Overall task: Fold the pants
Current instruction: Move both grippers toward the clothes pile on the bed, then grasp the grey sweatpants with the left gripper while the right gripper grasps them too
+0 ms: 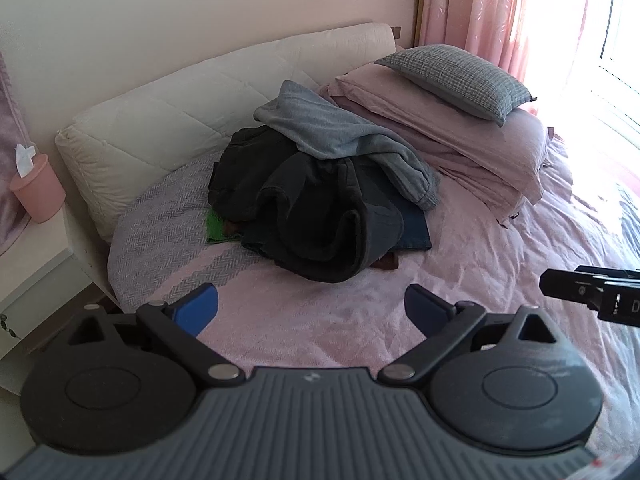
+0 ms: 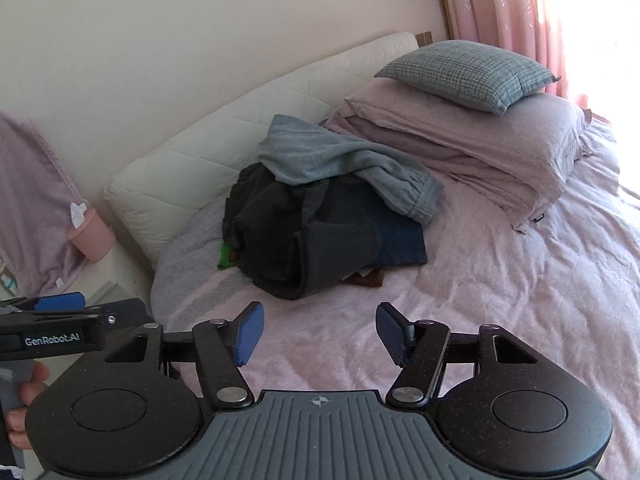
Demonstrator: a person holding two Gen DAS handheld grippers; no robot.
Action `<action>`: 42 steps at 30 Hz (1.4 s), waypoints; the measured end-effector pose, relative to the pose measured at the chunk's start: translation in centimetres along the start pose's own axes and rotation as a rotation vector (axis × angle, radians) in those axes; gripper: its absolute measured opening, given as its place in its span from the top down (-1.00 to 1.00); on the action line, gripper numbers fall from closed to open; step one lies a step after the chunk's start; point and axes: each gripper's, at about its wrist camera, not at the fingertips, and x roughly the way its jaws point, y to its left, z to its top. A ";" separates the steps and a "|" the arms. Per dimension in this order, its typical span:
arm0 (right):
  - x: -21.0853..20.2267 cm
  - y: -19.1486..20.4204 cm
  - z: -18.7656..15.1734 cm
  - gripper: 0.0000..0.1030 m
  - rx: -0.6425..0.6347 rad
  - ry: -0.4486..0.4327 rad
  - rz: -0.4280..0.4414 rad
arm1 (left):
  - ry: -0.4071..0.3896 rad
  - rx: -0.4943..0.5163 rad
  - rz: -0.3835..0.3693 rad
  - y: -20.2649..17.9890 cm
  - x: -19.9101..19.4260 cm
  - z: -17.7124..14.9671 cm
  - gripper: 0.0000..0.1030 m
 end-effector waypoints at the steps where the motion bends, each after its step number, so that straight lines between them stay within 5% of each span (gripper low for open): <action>1: 0.5 -0.3 0.4 -0.16 0.003 -0.002 -0.001 | -0.005 0.007 -0.003 0.0 0.7 0.6 -0.90; 8: 6.6 -1.1 4.2 -0.16 0.064 -0.030 -0.039 | -0.010 0.057 -0.053 2.4 7.8 5.9 -0.85; 20: 22.2 -0.9 12.3 -0.16 0.277 -0.096 -0.136 | 0.001 0.174 -0.142 8.0 26.4 19.4 -0.71; 28: 31.7 -2.7 16.9 -0.16 0.367 -0.137 -0.185 | -0.020 0.135 -0.205 9.9 36.9 26.6 -0.69; 42: 45.3 -9.9 20.1 -0.16 0.680 -0.157 -0.105 | 0.000 0.091 -0.245 9.6 50.5 32.0 -0.67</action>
